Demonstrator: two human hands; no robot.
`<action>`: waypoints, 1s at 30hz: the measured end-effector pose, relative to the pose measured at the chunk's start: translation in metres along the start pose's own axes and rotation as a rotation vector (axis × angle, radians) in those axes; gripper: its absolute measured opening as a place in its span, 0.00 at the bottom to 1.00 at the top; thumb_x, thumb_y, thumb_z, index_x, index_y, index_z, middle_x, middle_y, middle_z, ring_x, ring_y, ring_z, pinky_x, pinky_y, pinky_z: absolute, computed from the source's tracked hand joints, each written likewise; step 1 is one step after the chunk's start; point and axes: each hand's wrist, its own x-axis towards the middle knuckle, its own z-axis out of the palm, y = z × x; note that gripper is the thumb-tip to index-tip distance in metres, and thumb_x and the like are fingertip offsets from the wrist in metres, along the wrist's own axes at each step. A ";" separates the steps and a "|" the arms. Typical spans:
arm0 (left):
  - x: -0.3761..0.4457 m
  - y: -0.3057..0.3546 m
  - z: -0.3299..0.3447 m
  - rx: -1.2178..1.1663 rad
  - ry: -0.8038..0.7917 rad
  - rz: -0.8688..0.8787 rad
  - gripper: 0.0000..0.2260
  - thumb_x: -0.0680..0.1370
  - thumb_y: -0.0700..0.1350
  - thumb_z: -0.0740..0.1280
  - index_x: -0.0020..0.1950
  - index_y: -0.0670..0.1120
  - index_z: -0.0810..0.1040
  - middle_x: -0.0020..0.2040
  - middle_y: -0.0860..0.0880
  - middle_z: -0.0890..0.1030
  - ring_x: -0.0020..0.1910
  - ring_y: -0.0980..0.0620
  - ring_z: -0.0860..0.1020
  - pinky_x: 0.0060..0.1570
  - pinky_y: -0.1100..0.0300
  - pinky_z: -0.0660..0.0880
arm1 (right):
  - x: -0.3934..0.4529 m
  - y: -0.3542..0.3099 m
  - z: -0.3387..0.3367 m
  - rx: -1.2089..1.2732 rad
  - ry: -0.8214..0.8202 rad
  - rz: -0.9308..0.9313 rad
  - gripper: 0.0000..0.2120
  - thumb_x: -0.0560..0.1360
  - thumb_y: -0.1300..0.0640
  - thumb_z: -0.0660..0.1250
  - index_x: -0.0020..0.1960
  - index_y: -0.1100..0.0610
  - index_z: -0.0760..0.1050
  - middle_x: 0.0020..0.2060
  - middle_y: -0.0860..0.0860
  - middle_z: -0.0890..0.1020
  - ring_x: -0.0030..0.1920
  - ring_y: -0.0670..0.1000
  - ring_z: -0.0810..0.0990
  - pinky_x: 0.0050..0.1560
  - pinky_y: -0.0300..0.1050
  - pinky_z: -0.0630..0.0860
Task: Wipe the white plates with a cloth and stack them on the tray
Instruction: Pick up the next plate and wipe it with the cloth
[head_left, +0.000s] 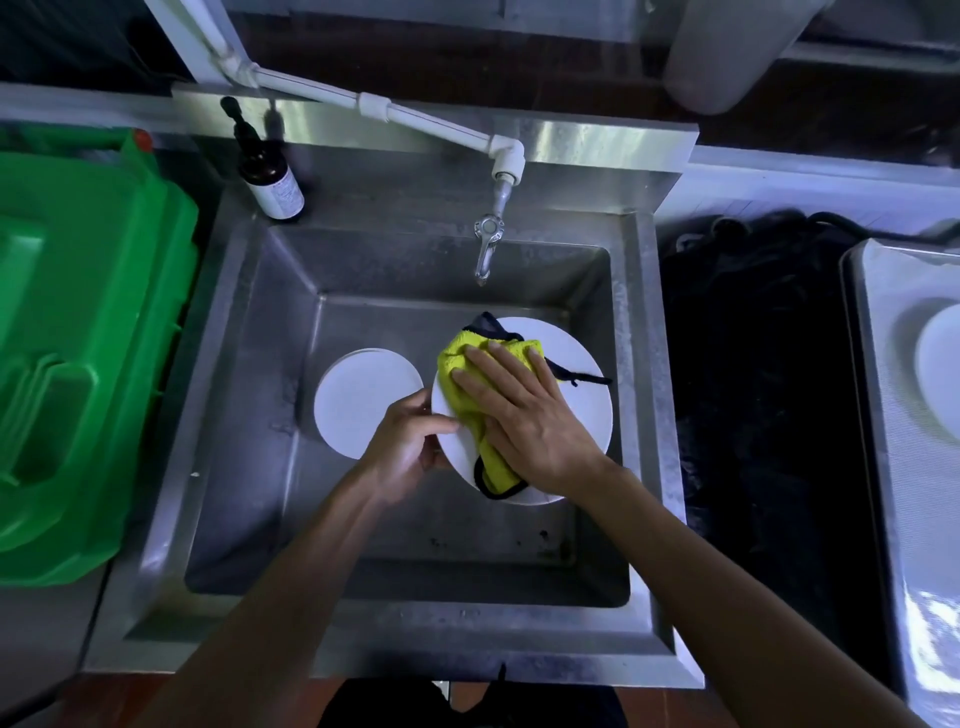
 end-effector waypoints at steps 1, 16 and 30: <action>0.000 0.001 -0.001 0.008 -0.007 -0.001 0.19 0.70 0.35 0.68 0.61 0.42 0.82 0.57 0.34 0.82 0.55 0.35 0.83 0.46 0.46 0.80 | 0.004 0.002 -0.001 -0.005 0.015 -0.002 0.26 0.82 0.56 0.56 0.80 0.53 0.59 0.81 0.52 0.57 0.81 0.55 0.50 0.77 0.66 0.48; -0.012 -0.001 0.011 -0.048 0.166 0.112 0.20 0.67 0.37 0.70 0.57 0.51 0.85 0.54 0.44 0.85 0.49 0.44 0.84 0.42 0.48 0.80 | -0.003 0.028 0.000 -0.052 0.090 0.402 0.27 0.83 0.53 0.50 0.81 0.53 0.53 0.81 0.53 0.51 0.81 0.56 0.44 0.78 0.65 0.45; -0.008 -0.004 0.024 -0.177 0.253 0.117 0.18 0.72 0.30 0.67 0.56 0.47 0.85 0.53 0.41 0.85 0.50 0.42 0.83 0.44 0.51 0.81 | -0.017 -0.040 0.037 0.085 0.103 0.483 0.27 0.83 0.50 0.46 0.81 0.54 0.57 0.81 0.54 0.55 0.81 0.56 0.47 0.78 0.65 0.49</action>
